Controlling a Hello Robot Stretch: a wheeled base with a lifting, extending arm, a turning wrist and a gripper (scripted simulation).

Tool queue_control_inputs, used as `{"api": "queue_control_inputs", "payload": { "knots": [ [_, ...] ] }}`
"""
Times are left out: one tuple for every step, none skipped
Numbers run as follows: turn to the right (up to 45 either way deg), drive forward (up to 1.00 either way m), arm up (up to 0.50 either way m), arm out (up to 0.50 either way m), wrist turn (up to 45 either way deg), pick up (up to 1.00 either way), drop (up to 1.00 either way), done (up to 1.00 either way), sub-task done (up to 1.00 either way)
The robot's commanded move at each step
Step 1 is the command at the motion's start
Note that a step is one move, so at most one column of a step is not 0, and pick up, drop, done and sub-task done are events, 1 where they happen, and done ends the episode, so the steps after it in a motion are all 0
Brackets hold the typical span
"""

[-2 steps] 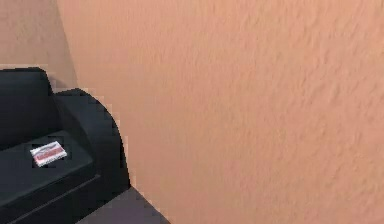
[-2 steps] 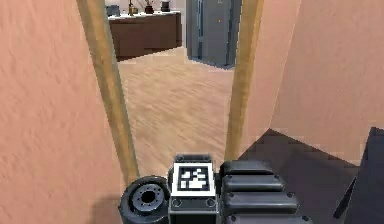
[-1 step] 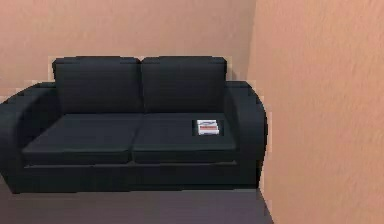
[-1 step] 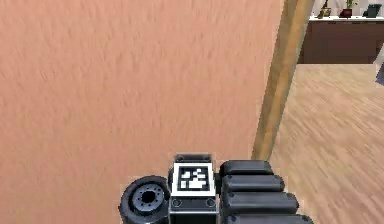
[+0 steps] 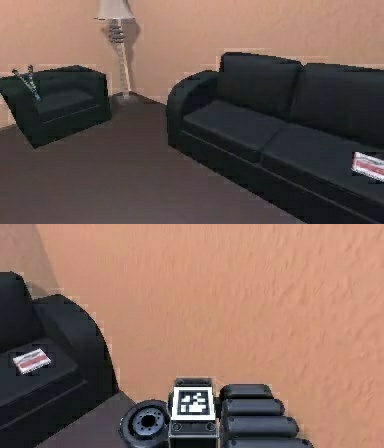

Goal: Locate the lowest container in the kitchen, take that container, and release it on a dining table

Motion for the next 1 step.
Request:
{"api": "queue_control_inputs", "payload": {
  "knots": [
    [0.0, 0.45, 0.00, 0.00, 0.0, 0.00, 0.00, 0.00, 0.00]
  ]
}}
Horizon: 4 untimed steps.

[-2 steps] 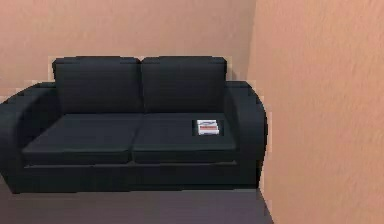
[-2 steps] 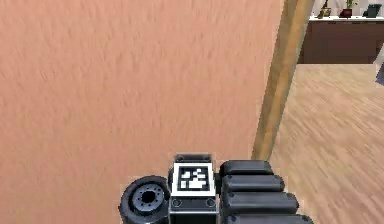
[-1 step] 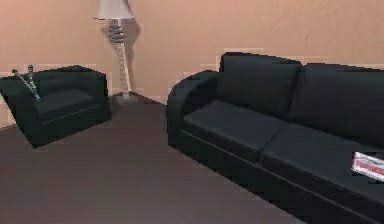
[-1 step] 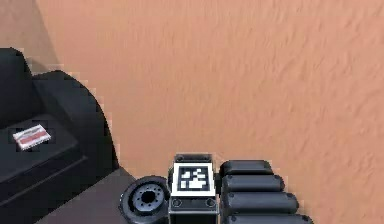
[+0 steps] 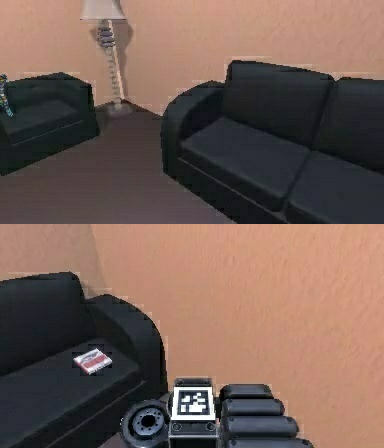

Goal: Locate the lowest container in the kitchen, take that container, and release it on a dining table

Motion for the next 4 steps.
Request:
{"api": "queue_control_inputs", "payload": {
  "knots": [
    [-45.0, 0.00, 0.00, 0.00, 0.0, 0.00, 0.00, 0.00, 0.00],
    [0.0, 1.00, 0.00, 0.00, 0.0, 0.00, 0.00, 0.00, 0.00],
    [-27.0, 0.00, 0.00, 0.00, 0.0, 0.00, 0.00, 0.00, 0.00],
    [0.0, 0.05, 0.00, 0.00, 0.0, 0.00, 0.00, 0.00, 0.00]
  ]
}}
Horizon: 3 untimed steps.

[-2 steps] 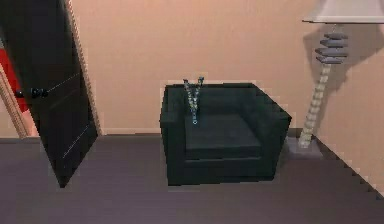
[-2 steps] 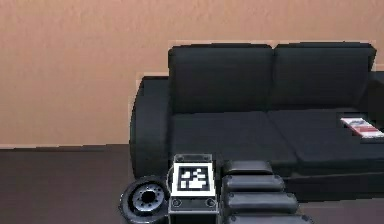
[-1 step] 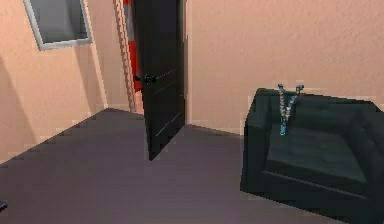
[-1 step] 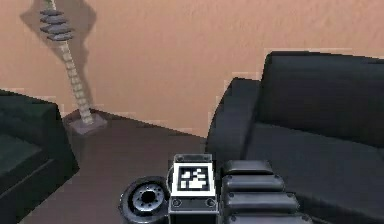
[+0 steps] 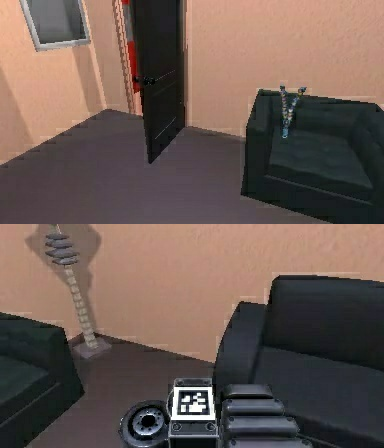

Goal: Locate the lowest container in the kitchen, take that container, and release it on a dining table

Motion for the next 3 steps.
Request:
{"api": "queue_control_inputs", "payload": {
  "knots": [
    [-18.0, 0.00, 0.00, 0.00, 0.0, 0.00, 0.00, 0.00, 0.00],
    [0.0, 0.55, 0.00, 0.00, 0.0, 0.00, 0.00, 0.00, 0.00],
    [-45.0, 0.00, 0.00, 0.00, 0.0, 0.00, 0.00, 0.00, 0.00]
  ]
}}
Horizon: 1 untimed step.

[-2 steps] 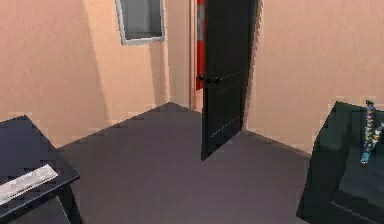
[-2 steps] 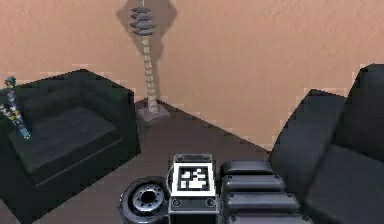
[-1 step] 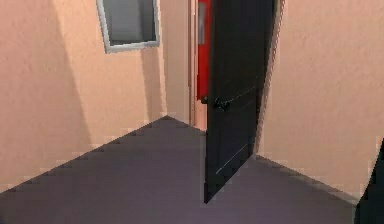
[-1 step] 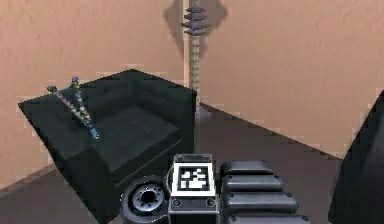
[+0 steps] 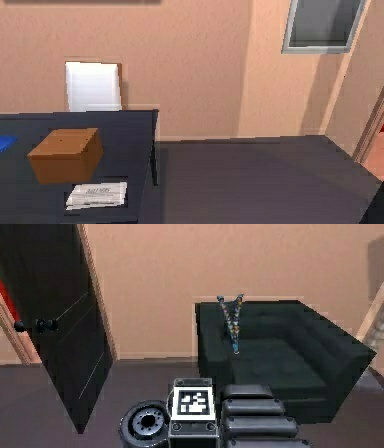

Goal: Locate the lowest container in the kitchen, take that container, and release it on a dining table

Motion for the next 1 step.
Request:
{"api": "queue_control_inputs", "payload": {
  "knots": [
    [-3.0, 0.00, 0.00, 0.00, 0.0, 0.00, 0.00, 0.00, 0.00]
  ]
}}
